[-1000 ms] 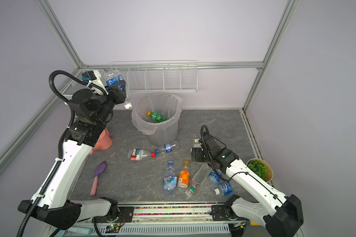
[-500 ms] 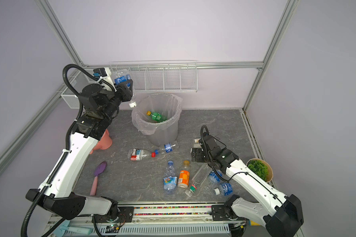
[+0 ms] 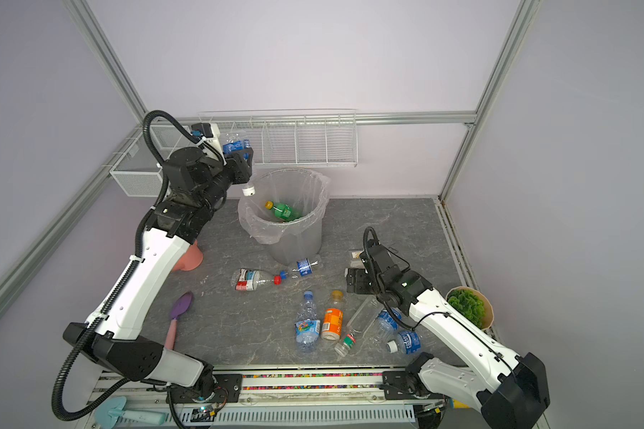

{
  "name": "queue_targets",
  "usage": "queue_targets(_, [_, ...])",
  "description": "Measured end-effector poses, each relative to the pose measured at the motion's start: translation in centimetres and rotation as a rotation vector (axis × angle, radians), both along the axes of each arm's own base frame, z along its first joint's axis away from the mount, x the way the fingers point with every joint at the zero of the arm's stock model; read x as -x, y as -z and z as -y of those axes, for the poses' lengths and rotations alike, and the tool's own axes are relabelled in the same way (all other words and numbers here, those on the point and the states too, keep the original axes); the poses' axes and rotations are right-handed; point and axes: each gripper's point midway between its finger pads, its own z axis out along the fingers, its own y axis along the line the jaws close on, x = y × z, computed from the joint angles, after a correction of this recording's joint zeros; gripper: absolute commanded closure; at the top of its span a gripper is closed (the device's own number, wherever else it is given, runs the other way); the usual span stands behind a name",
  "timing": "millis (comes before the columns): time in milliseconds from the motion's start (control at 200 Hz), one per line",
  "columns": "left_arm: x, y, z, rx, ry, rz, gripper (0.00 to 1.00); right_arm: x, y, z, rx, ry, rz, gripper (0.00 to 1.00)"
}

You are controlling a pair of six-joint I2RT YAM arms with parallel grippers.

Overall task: Throw the plastic bottles in the bin
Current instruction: 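Carry the crushed bottle with the left gripper up over the bin, then open the left gripper to drop the crushed bottle into the bin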

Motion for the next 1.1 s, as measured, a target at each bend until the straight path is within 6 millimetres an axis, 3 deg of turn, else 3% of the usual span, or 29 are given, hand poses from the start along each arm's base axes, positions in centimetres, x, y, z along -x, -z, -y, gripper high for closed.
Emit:
queue_targets(275, [-1.2,1.6,1.9,-0.046,0.027,-0.032,1.00,0.0,0.0,0.0,0.000,0.000,0.000,0.11])
queue_targets(700, [-3.4,6.0,5.9,-0.158,0.084,-0.136,1.00,0.0,0.0,0.0,0.000,0.000,0.000,0.12])
queue_targets(750, [-3.9,7.0,6.4,-0.177,0.090,-0.162,0.82,0.0,0.0,0.0,0.000,0.000,0.000,0.11])
queue_targets(835, [-4.8,9.0,6.9,-0.216,0.096,-0.222,0.18,0.0,0.0,0.0,0.000,0.000,0.001,0.12])
queue_targets(885, [-5.3,10.2,7.2,-0.241,0.099,-0.263,0.00,0.0,-0.1,0.0,-0.001,0.000,0.003,0.12])
queue_targets(1005, [-6.0,11.8,7.5,-0.271,0.098,-0.326,0.01,0.1,-0.5,0.1,-0.009,0.000,0.014,0.12])
queue_targets(1105, [-5.5,11.4,7.3,-0.273,0.099,-0.331,0.01,0.3,-0.9,0.3,-0.014,0.002,0.025,0.12])
